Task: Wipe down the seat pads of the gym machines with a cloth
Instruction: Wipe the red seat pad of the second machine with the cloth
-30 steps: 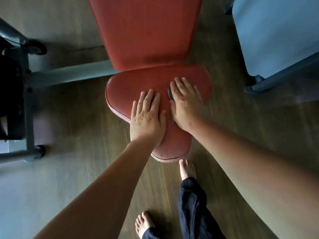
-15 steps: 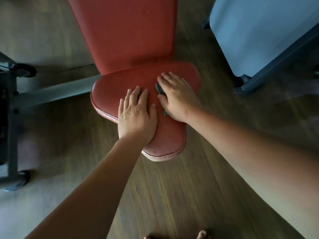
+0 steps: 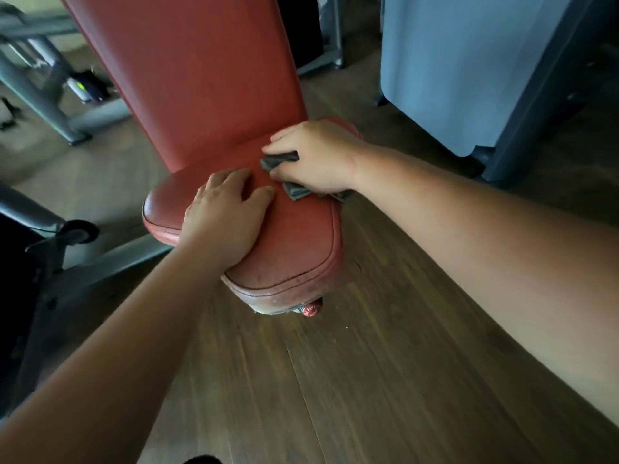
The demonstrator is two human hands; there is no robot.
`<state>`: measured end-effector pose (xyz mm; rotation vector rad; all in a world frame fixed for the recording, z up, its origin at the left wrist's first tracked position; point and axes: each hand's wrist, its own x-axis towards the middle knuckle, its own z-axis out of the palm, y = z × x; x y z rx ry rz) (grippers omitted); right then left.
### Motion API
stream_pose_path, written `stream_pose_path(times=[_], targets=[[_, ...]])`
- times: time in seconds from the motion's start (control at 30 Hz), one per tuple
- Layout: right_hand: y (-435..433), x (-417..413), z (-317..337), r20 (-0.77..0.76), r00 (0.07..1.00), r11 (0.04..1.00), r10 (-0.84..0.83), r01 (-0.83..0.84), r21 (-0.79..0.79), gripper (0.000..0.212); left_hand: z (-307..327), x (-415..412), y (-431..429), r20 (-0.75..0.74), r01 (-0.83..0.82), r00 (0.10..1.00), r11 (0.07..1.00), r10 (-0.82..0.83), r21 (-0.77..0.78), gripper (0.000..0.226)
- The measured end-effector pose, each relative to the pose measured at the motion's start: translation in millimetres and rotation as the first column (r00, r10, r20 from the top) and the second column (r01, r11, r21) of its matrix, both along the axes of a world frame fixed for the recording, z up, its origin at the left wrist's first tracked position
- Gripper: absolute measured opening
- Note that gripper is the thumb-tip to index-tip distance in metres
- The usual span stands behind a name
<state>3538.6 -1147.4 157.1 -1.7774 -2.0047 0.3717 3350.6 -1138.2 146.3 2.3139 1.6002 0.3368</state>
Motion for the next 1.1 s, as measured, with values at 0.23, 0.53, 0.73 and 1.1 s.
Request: stream_pose_path(times=[0.23, 0.53, 0.73, 1.1], targets=[[-7.9, 20.0, -10.8, -0.107, 0.994, 0.995, -0.035, 0.045, 0.093, 0.046, 0.3, -2.2, 0.5, 0.058, 0.0, 0.998, 0.999, 0.003, -0.049, 0.082], [-51.2, -1.1, -88.1, -0.914, 0.379, 0.722, -0.146, 0.672, 0.163, 0.046, -7.5, -4.7, 7.8, 0.213, -0.056, 0.975, 0.997, 0.067, -0.057, 0.071], [-103.3, -60.7, -91.1, -0.994, -0.062, 0.858, -0.095, 0.501, -0.114, 0.058, -5.0, -1.1, 1.9, 0.179, -0.026, 0.983, 0.999, 0.033, -0.041, 0.074], [-132.0, -80.0, -68.5, -0.954, 0.184, 0.858, -0.235, 0.501, -0.115, 0.053, -6.0, -0.2, 3.0, 0.183, 0.023, 0.983, 0.994, -0.002, -0.11, 0.075]])
